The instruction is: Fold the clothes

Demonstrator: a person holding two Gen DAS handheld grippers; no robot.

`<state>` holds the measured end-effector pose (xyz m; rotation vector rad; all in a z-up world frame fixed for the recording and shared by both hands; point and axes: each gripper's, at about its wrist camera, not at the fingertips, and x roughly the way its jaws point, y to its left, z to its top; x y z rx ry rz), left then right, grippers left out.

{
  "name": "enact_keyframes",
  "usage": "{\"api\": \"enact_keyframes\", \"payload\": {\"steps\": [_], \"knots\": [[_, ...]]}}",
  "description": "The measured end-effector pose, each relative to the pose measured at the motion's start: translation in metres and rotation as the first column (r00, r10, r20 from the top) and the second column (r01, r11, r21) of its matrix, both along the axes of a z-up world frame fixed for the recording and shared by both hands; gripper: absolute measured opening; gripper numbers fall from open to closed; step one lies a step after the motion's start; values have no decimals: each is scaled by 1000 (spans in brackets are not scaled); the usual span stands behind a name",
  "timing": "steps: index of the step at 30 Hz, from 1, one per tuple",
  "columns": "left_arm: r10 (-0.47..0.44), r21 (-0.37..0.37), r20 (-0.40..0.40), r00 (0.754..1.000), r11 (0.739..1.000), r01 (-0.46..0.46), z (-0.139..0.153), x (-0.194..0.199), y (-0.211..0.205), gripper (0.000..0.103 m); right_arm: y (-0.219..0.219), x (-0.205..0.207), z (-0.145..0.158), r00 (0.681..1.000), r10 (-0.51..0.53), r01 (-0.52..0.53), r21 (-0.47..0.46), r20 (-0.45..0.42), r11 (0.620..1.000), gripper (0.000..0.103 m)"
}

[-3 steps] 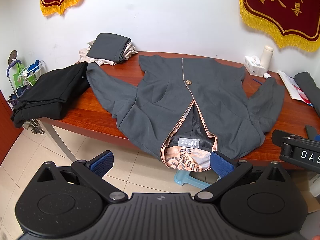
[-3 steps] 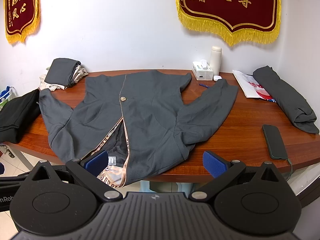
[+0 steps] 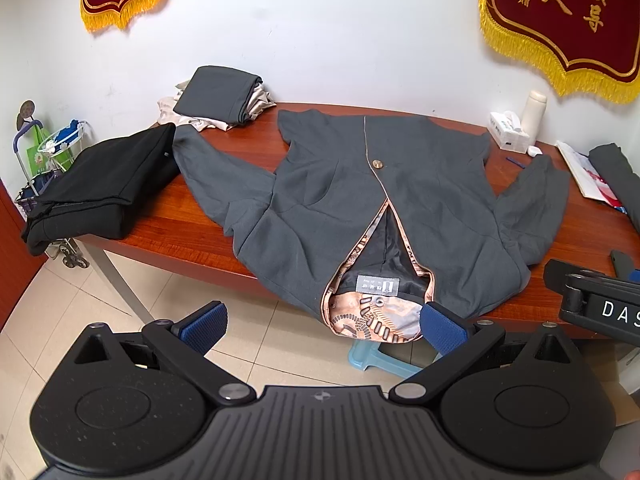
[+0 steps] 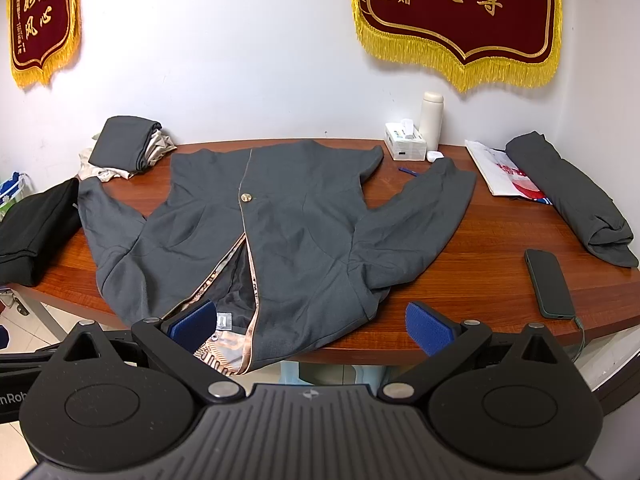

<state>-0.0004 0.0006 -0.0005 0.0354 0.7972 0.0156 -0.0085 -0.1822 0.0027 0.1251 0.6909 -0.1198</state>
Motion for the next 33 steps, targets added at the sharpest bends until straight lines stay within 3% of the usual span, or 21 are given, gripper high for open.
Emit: {"api": "enact_keyframes", "payload": {"steps": [33], "knots": [[8,-5,1,1000,1000,-8,0,5,2,103,5,0,-1,1000,-4,4,0,4,1000,102]]}}
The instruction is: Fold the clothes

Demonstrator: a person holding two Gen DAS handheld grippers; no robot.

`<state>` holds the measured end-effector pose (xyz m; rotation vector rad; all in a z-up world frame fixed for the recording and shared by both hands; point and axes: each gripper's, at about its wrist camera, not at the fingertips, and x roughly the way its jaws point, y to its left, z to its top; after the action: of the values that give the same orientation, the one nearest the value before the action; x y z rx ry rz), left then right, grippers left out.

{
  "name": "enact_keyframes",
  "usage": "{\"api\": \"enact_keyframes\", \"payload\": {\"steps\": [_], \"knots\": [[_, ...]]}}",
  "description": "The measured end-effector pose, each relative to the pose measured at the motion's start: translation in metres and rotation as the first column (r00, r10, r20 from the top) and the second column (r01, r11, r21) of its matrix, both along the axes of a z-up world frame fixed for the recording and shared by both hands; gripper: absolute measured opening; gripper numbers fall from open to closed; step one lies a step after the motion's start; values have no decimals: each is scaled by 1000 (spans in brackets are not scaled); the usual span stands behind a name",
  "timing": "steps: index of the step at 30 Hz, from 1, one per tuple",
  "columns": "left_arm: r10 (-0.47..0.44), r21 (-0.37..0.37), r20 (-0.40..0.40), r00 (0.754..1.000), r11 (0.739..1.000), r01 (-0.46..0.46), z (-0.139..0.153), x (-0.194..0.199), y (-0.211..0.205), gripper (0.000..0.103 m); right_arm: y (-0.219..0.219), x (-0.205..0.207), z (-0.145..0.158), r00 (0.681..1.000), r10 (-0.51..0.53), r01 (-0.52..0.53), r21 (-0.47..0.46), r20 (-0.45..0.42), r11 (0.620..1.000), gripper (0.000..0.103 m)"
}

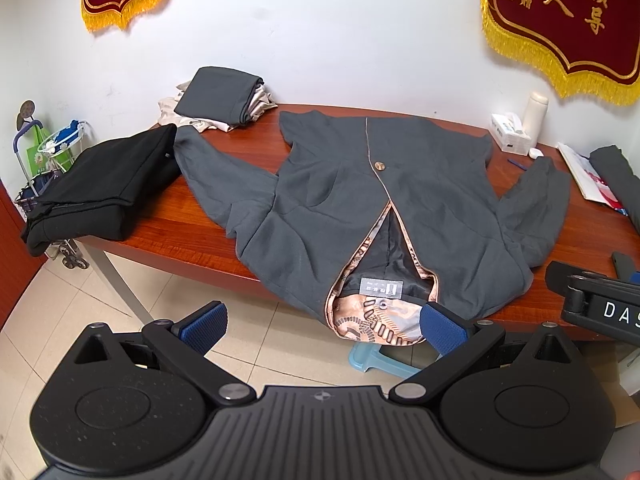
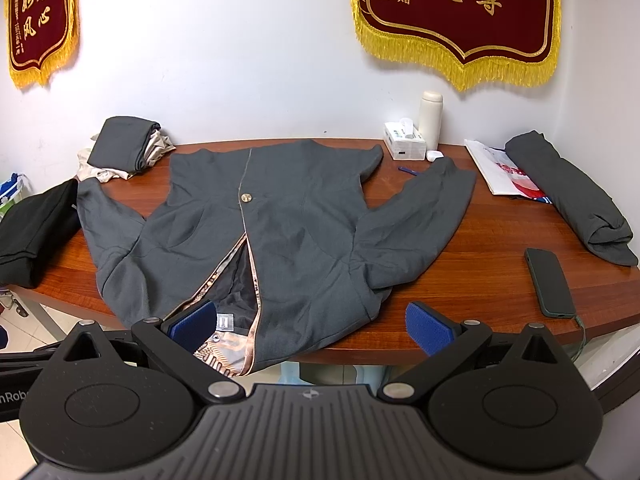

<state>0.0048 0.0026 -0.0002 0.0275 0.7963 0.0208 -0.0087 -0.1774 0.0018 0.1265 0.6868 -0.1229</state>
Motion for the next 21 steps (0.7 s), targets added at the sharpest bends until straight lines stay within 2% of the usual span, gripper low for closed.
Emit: {"api": "enact_keyframes", "payload": {"steps": [17,18,21], "knots": [[-51,13,35,998,999,50,1,0,10,103,2,-19,0,998,-61,61,31,-8,998,102],[-59,17,41,997,998,58,1,0,10,103,-1,-1,0,997,-71,71,27,-15,997,102],[-88,57,64,994,995,85,1,2,8,103,-6,0,1,996,-88,89,37,-12,995,102]]}}
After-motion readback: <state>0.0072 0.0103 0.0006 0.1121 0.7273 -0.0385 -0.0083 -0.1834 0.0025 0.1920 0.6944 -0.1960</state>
